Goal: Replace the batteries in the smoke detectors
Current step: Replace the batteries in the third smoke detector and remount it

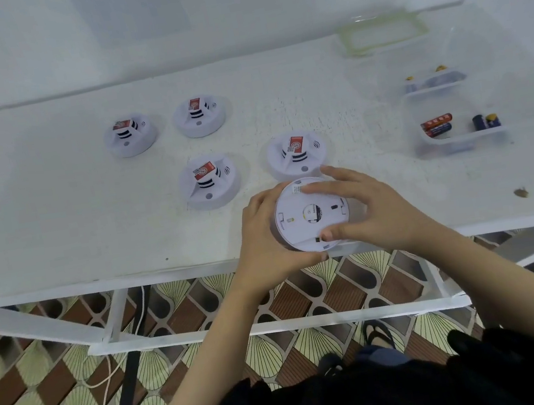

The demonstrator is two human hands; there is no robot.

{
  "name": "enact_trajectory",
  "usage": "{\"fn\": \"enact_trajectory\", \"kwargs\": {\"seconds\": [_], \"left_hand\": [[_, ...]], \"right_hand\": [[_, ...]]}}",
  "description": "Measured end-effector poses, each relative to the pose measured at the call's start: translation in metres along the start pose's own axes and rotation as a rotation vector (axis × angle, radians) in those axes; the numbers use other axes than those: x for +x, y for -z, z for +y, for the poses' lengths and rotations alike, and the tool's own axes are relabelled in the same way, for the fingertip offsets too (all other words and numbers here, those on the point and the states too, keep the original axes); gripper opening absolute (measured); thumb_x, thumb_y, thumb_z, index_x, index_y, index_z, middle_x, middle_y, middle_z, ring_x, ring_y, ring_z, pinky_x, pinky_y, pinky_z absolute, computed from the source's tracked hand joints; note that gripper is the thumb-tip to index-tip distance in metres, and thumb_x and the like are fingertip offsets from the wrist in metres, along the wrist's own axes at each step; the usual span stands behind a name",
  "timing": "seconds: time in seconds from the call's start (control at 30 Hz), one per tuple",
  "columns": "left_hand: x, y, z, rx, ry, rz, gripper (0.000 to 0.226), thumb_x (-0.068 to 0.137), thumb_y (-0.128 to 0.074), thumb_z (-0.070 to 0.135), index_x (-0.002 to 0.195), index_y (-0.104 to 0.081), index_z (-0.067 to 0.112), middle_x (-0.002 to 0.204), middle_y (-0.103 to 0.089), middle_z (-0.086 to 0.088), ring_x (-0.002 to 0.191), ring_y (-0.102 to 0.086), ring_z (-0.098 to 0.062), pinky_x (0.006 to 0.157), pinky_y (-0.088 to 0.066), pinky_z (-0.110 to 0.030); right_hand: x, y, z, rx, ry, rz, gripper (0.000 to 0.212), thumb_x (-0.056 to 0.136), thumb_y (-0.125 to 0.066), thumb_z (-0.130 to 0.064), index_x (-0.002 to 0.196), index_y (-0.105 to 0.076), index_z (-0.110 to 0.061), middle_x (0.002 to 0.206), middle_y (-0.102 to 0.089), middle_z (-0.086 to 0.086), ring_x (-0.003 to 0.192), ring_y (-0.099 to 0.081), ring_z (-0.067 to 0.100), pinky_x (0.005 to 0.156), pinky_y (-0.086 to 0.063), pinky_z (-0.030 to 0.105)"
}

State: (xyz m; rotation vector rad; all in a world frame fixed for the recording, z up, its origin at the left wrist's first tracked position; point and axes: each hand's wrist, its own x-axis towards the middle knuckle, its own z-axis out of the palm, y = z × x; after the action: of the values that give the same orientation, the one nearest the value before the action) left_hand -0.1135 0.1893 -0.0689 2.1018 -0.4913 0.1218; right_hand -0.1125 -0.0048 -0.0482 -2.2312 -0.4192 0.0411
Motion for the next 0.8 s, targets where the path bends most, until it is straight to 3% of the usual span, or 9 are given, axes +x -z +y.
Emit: {"fn": "enact_trajectory", "kwargs": {"seconds": [0.1,0.2,0.27,0.4,0.5,0.63,0.8], "left_hand": [[0.000,0.001,0.003,-0.020,0.000,0.007,0.088,0.047,-0.080,0.049,0.126,-0.041,0.044,0.119,-0.038,0.049,0.116,-0.038,0.011,0.097,-0.036,-0.022],[0.000,0.001,0.004,-0.097,0.028,0.021,0.088,0.049,-0.093,0.019,0.119,-0.046,0.045,0.114,-0.050,0.043,0.110,-0.048,0.015,0.087,-0.042,-0.011],[-0.001,0.000,0.000,-0.142,0.061,0.012,0.090,0.050,-0.093,0.003,0.118,-0.049,0.043,0.112,-0.058,0.033,0.109,-0.054,0.009,0.083,-0.046,-0.011],[-0.002,-0.001,-0.006,-0.176,0.125,-0.001,0.094,0.048,-0.093,0.014,0.129,-0.051,0.035,0.122,-0.060,0.014,0.118,-0.055,-0.007,0.093,-0.053,-0.035],[-0.001,-0.002,-0.006,-0.171,0.148,0.003,0.095,0.046,-0.093,0.018,0.129,-0.051,0.035,0.123,-0.060,0.012,0.118,-0.055,-0.010,0.094,-0.052,-0.041],[-0.001,-0.005,-0.006,-0.171,0.170,0.024,0.094,0.045,-0.090,0.023,0.130,-0.051,0.032,0.120,-0.061,0.009,0.116,-0.056,-0.012,0.090,-0.053,-0.043],[-0.002,-0.006,-0.001,-0.173,0.149,0.074,0.087,0.044,-0.089,0.023,0.123,-0.054,0.034,0.111,-0.063,0.014,0.107,-0.059,-0.007,0.086,-0.055,-0.036]], "right_hand": [[-0.002,-0.005,0.000,0.063,0.024,0.058,0.062,0.063,-0.082,-0.035,0.114,-0.052,-0.053,0.138,-0.047,-0.010,0.126,-0.030,-0.017,0.100,-0.022,0.003],[-0.003,-0.007,-0.001,0.021,0.053,0.088,0.060,0.061,-0.077,-0.044,0.117,-0.056,-0.046,0.135,-0.050,-0.009,0.126,-0.038,-0.007,0.103,-0.028,0.011],[-0.003,-0.006,-0.001,-0.090,0.124,0.102,0.060,0.064,-0.071,-0.052,0.121,-0.058,-0.038,0.134,-0.052,-0.007,0.124,-0.045,0.004,0.102,-0.033,0.018],[-0.002,-0.006,-0.004,-0.346,0.247,0.183,0.061,0.068,-0.063,-0.059,0.117,-0.065,-0.022,0.126,-0.062,0.001,0.100,-0.065,0.016,0.083,-0.049,0.027],[0.000,-0.005,-0.006,-0.405,0.283,0.210,0.062,0.067,-0.061,-0.060,0.113,-0.066,-0.018,0.114,-0.069,0.001,0.082,-0.070,0.020,0.067,-0.055,0.030],[0.000,-0.007,-0.007,-0.416,0.260,0.218,0.064,0.067,-0.059,-0.061,0.108,-0.061,-0.012,0.085,-0.071,-0.001,0.062,-0.065,0.020,0.051,-0.049,0.026],[0.001,-0.012,-0.007,-0.392,0.206,0.264,0.066,0.062,-0.062,-0.062,0.104,-0.056,-0.012,0.078,-0.068,-0.001,0.058,-0.062,0.017,0.051,-0.037,0.015]]}}
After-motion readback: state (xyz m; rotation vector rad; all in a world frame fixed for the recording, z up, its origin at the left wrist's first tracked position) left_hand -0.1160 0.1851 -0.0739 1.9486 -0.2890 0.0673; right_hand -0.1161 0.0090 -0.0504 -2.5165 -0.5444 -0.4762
